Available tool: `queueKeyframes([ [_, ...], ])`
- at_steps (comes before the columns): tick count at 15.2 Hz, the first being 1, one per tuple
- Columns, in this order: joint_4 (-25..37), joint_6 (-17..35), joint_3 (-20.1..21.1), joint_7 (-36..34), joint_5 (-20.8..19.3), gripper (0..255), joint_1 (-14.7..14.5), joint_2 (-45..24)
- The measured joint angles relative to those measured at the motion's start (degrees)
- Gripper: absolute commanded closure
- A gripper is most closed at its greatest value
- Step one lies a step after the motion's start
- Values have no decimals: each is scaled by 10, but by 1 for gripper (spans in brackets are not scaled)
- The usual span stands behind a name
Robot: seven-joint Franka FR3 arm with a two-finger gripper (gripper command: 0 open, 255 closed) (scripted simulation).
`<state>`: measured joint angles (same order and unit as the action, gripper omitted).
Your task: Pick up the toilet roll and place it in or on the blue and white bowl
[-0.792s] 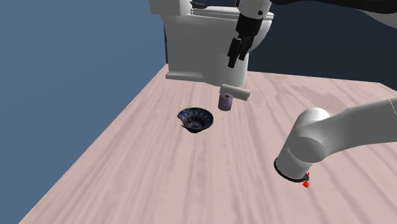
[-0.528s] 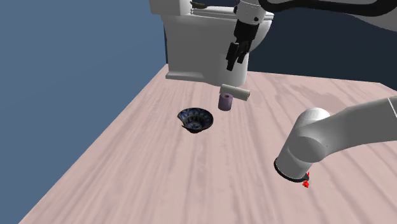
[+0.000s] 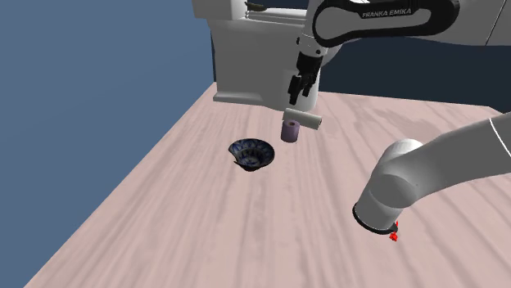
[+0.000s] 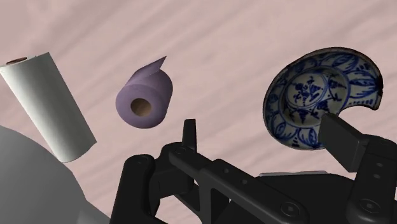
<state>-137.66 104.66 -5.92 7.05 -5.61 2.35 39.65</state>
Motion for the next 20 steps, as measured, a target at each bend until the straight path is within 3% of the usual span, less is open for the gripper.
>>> queueKeyframes([
  [11, -22, 148, -91, 62, -9, 0, 28, -160],
  [17, 5, 218, -141, 116, 15, 0, 37, -279],
  [20, -3, 245, -148, 124, 22, 0, 38, -302],
])
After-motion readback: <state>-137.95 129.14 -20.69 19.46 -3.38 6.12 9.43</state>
